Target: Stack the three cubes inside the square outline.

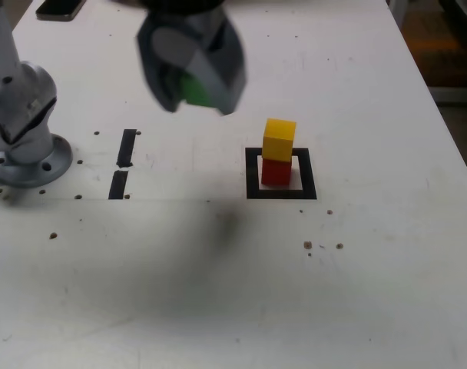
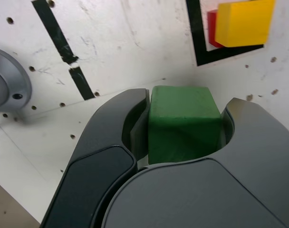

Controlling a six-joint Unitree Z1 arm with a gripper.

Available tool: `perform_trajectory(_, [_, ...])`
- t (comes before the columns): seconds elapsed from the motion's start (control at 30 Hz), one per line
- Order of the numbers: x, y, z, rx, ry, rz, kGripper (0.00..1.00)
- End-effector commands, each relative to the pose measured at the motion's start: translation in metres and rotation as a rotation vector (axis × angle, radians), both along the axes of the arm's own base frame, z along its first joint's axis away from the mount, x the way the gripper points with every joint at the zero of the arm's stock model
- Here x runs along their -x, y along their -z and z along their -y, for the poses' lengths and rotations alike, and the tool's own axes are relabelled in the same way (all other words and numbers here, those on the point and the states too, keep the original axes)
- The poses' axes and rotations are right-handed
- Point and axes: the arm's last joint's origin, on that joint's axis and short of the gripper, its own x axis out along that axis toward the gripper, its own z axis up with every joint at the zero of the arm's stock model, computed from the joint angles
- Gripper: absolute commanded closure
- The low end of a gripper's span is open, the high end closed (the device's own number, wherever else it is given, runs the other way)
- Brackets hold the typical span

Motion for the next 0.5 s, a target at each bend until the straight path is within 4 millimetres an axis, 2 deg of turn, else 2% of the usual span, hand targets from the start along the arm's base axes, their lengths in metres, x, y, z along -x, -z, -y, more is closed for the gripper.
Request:
perform_trajectory(0.0, [-0.010,-0.004,0.001,0.012,0.002,0.004,0.78])
perform_trajectory(0.27, [-0.041,-0.006,0.002,0.030,0.000,0.012,0.77])
perform_trajectory(0.47, [-0.059,0.006,-0.003,0.022,-0.009,-0.014,0.69])
